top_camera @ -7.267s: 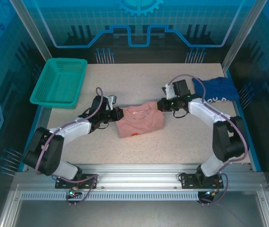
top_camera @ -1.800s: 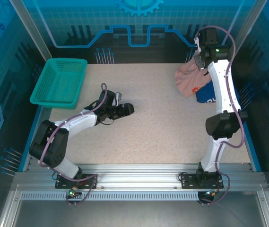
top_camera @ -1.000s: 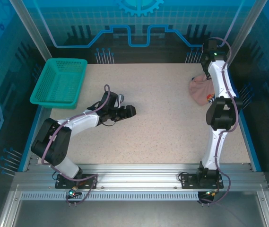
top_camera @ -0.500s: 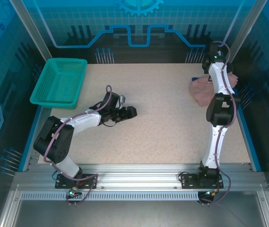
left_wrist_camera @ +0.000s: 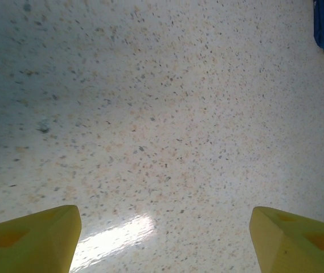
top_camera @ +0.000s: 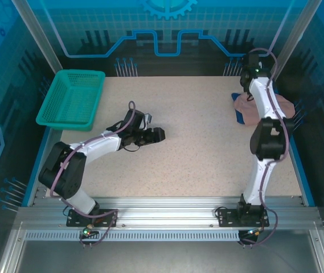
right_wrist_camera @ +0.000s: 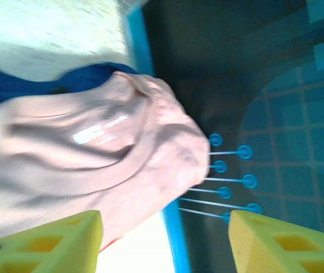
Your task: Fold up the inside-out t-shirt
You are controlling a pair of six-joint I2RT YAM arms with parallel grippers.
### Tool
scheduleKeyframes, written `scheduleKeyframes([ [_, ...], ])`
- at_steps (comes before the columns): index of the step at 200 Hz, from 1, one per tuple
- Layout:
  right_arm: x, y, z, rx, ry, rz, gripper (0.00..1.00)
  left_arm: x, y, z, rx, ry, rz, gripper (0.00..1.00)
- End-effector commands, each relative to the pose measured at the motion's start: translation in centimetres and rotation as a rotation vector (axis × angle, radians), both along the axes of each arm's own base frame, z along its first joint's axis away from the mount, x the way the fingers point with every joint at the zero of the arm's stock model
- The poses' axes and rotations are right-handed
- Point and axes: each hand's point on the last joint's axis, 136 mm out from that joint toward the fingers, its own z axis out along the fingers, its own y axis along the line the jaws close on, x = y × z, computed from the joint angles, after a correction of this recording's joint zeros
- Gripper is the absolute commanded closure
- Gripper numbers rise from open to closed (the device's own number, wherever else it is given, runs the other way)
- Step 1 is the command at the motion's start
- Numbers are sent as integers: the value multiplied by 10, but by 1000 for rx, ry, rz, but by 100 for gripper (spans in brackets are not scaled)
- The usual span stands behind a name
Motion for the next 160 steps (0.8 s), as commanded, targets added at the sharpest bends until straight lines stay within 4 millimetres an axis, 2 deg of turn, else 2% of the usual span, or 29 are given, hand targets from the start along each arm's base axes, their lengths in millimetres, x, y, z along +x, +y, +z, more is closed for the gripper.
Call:
scheduleKeyframes([
  [1,-24,85,45,227,-237,186,28,5,16,38,86,-136,10,20],
  [6,-32,103,52,259,-275,238,24,6,22,42,107,-159,27,19],
  [22,-62,148,48,341,-340,365,8,5,47,54,185,-248,98,16],
  [29,-75,157,49,371,-388,389,3,4,61,59,227,-289,137,12],
  [37,-92,171,40,413,-407,424,0,3,80,64,292,-338,196,6],
  [43,-100,173,27,429,-426,422,0,1,96,66,345,-369,245,2],
  [49,-109,171,23,437,-464,410,0,-2,112,70,396,-403,292,1],
  [63,-124,159,-4,448,-497,352,0,-8,148,76,528,-482,390,1],
  [68,-129,156,-22,441,-482,342,0,-10,161,80,571,-511,432,1],
  [75,-131,152,-37,426,-497,348,0,-13,178,81,630,-546,479,1],
  [88,-132,152,-65,398,-523,398,0,-11,197,79,675,-627,511,1],
  [114,-122,148,-108,370,-548,427,0,4,225,50,663,-709,539,1],
  [132,-113,148,-109,380,-539,430,0,15,224,27,654,-737,480,1],
  [150,-105,147,-103,388,-593,469,0,29,222,27,644,-770,448,1],
  [160,-103,148,-107,415,-591,499,0,35,224,26,663,-781,443,1],
])
